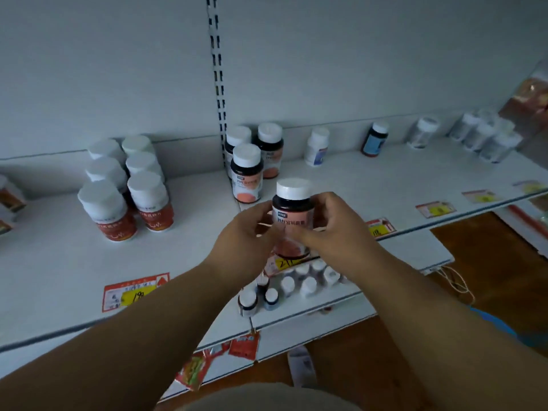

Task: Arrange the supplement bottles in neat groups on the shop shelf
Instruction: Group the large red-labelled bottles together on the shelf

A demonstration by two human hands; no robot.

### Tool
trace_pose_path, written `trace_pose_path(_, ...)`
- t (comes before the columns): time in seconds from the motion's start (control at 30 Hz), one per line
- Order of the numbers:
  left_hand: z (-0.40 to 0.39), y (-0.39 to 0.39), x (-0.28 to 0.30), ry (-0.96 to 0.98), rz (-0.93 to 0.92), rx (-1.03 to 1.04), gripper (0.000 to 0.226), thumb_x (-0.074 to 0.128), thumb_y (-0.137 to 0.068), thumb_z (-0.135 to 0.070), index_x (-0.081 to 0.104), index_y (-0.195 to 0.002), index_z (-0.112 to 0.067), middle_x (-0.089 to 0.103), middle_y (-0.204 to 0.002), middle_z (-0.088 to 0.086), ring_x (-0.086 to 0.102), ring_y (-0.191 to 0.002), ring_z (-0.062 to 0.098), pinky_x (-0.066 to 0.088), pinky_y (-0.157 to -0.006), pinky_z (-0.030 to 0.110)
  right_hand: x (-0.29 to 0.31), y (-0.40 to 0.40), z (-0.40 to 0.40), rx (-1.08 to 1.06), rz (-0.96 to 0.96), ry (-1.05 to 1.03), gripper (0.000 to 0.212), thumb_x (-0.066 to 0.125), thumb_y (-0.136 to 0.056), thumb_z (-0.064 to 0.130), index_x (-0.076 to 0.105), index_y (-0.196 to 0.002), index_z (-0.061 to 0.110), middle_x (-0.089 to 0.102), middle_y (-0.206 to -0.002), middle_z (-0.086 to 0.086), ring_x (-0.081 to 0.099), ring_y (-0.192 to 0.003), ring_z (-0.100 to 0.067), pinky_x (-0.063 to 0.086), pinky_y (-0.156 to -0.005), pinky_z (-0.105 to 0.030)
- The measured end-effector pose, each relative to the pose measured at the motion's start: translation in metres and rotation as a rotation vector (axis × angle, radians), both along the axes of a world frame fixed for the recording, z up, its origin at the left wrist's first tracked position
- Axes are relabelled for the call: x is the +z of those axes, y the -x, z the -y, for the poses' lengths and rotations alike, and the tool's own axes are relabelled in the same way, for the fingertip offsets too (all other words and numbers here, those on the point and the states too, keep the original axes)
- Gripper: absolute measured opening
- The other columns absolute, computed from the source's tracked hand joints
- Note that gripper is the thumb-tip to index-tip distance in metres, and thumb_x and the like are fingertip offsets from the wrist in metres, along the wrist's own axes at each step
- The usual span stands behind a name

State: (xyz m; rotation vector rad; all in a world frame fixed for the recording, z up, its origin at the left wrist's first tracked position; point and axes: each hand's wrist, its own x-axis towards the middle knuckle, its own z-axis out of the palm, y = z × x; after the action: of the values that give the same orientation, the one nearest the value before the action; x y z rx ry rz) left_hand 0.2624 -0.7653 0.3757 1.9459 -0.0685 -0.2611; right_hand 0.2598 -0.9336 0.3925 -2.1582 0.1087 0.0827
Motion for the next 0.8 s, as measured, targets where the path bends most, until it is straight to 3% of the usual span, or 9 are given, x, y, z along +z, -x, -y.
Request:
trace_pose_path(0.07,0.019,-0.017,-0.003,-0.092,0.066,0.084,0.031,0.055,-0.1,-0.029,0.052,-0.127,-0.044,0.059,-0.096,-0.024,0.054,-0.082,-0.007,0.036,-0.069,0.01,-0.004,-0.034,0.011,0.08,0.016,0.076,0.057,0.085,-0.072,0.041,0.05,-0.115,0.029,0.062,-0.104,0.014,0.061,-0.097,-0.006,0.048,-0.079,-0.028)
trace_pose_path(0.13,0.034,-0.033,-0.009,-0.143,0.091,0.193,0.037,0.056,-0.1,-0.03,0.052,-0.136,-0.035,0.06,-0.104,-0.017,0.054,-0.082,-0.001,0.034,-0.068,0.011,-0.014,-0.064,0.018,0.15,0.046,0.112,0.057,0.086,-0.071,0.038,0.05,-0.113,0.027,0.063,-0.106,0.01,0.062,-0.099,-0.012,0.05,-0.083,-0.033)
trace_pose_path(0.3,0.058,-0.056,-0.022,-0.076,0.019,0.437,0.037,0.059,-0.097,-0.026,0.054,-0.134,-0.027,0.066,-0.119,-0.01,0.06,-0.102,0.007,0.042,-0.085,0.022,-0.039,-0.117,0.032,0.242,0.108,0.072,0.064,0.087,-0.067,0.042,0.051,-0.116,0.022,0.065,-0.112,0.006,0.064,-0.103,-0.016,0.052,-0.087,-0.037)
trace_pose_path(0.43,0.064,-0.058,-0.021,-0.106,0.014,0.499,0.034,0.055,-0.098,-0.021,0.054,-0.131,-0.027,0.064,-0.119,-0.009,0.061,-0.102,0.012,0.047,-0.083,0.026,-0.047,-0.142,0.033,0.303,0.115,-0.003,0.062,0.086,-0.069,0.045,0.05,-0.117,0.027,0.063,-0.111,0.01,0.063,-0.101,-0.01,0.048,-0.078,-0.022)
trace_pose_path(0.6,0.062,-0.041,-0.02,-0.173,0.038,0.533,0.033,0.053,-0.098,-0.019,0.053,-0.129,-0.03,0.06,-0.115,-0.012,0.059,-0.096,0.008,0.05,-0.08,0.025,-0.055,-0.147,0.033,0.291,0.118,0.033,0.058,0.08,-0.074,0.048,0.053,-0.117,0.02,0.067,-0.113,0.004,0.065,-0.099,-0.015,0.052,-0.082,-0.036)
trace_pose_path(0.67,0.059,-0.032,-0.022,-0.184,0.058,0.528,0.034,0.053,-0.098,-0.019,0.053,-0.129,-0.03,0.06,-0.117,-0.013,0.058,-0.097,0.005,0.049,-0.08,0.022,-0.057,-0.137,0.036,0.246,0.151,0.091,0.05,0.076,-0.076,0.05,0.053,-0.108,0.02,0.065,-0.103,0.003,0.064,-0.09,-0.016,0.051,-0.074,-0.034)
trace_pose_path(0.8,0.057,-0.008,-0.024,-0.159,0.092,0.474,0.035,0.054,-0.097,-0.016,0.054,-0.129,-0.029,0.06,-0.119,-0.012,0.057,-0.101,0.004,0.044,-0.078,0.014,-0.05,-0.106,0.039,0.241,0.169,0.199,0.021,0.07,-0.087,0.029,0.053,-0.095,0.021,0.061,-0.093,0.003,0.06,-0.085,-0.018,0.04,-0.063,-0.023)
